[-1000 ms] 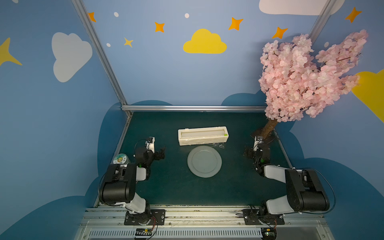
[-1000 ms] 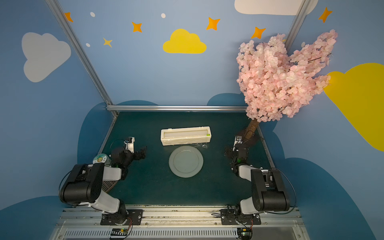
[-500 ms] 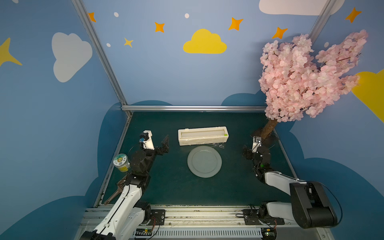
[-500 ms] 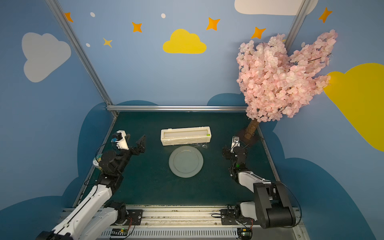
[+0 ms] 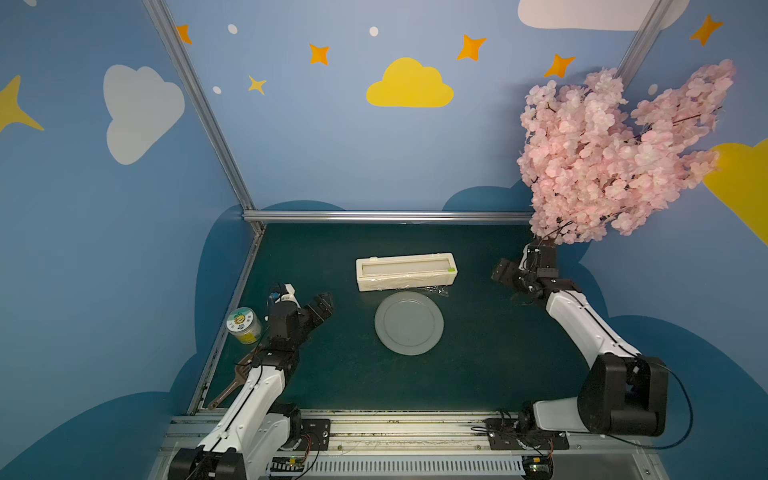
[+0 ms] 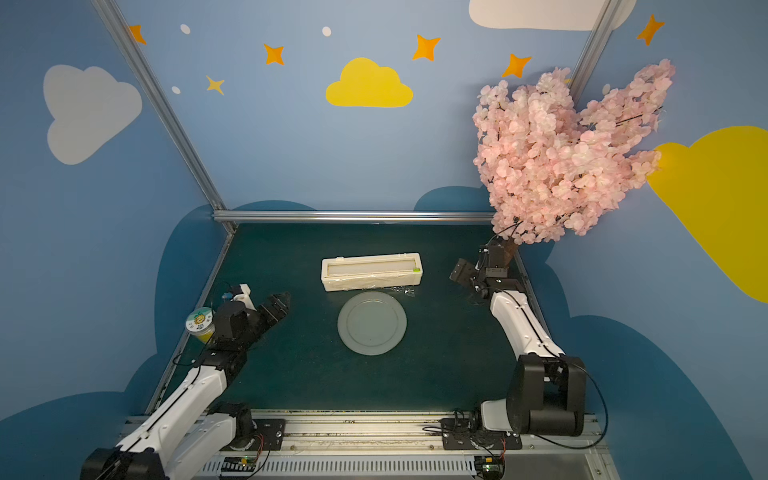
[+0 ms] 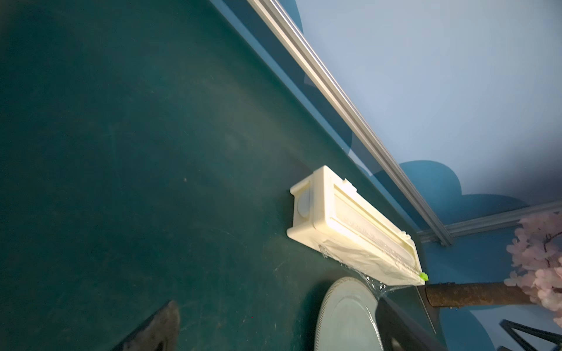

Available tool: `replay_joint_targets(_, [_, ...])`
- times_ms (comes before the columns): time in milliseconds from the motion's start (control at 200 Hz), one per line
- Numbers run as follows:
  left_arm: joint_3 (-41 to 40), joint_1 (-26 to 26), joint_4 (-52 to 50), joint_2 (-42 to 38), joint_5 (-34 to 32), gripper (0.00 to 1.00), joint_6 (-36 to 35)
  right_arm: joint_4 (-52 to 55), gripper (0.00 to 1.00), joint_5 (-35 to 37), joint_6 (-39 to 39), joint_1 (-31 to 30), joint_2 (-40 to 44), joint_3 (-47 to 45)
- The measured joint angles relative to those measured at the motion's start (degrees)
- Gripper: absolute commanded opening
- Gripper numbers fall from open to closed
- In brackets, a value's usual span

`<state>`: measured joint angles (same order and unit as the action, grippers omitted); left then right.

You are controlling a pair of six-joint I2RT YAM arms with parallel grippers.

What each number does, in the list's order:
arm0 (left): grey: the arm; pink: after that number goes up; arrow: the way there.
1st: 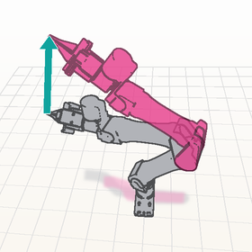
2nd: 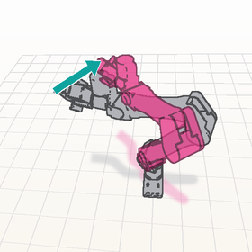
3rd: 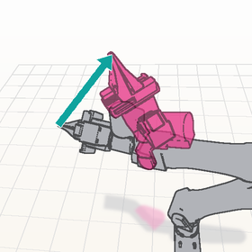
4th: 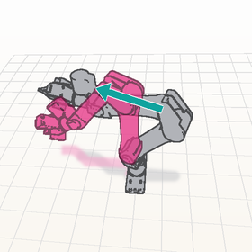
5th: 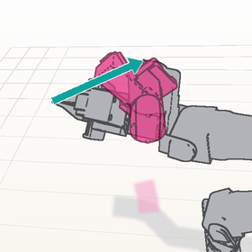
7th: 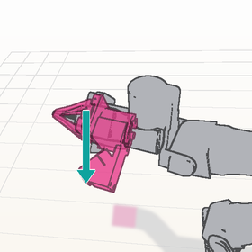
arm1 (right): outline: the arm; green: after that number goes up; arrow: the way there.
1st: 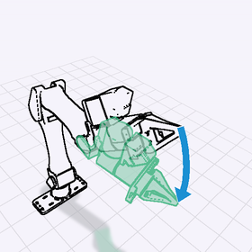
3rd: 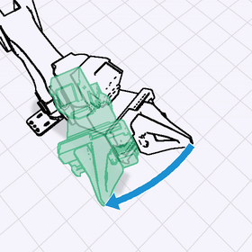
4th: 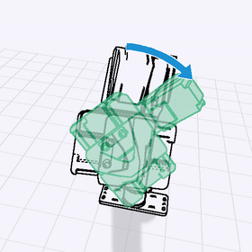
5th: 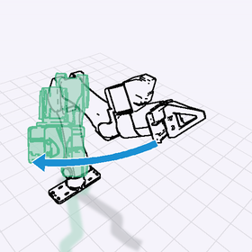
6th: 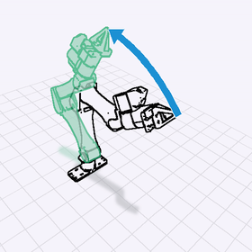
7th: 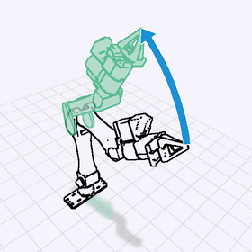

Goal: Wrap the plate with plastic wrap
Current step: Adjust the plastic wrap cutting box at the center of the board.

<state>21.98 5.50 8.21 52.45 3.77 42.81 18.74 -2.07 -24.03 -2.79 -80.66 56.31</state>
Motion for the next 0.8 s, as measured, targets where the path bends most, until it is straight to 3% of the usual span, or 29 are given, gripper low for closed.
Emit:
replay_joint_targets(145, [4.50, 3.80, -4.02, 3.43, -1.29, 1.00, -1.11, 0.76, 0.99, -6.71, -1.31, -0.96, -0.26, -2.19])
replay_joint_targets(250, [4.50, 3.02, -5.95, 3.65, -3.10, 1.00, 1.51, 0.31, 0.98, -9.22, -3.19, -1.11, -0.81, -2.16])
replay_joint_targets(380, [4.46, -1.25, -5.55, 5.05, 1.22, 1.00, 3.41, -0.81, 0.99, -9.46, -6.95, -0.61, -1.31, -2.84])
replay_joint_targets(490, [3.43, -1.05, -0.85, 7.96, 6.49, 0.96, 4.22, -1.42, 0.98, -11.91, -9.07, 0.44, -1.51, -3.41])
replay_joint_targets(651, [3.82, 4.13, 5.64, 16.87, 11.37, 0.94, 5.70, -9.44, 0.98, -20.74, -10.82, 0.59, -1.79, -6.88])
replay_joint_targets(801, [9.25, 7.82, 11.32, 30.32, 17.35, 0.90, 8.02, -19.02, 0.99, -28.76, -14.62, -0.70, -5.44, -10.51])
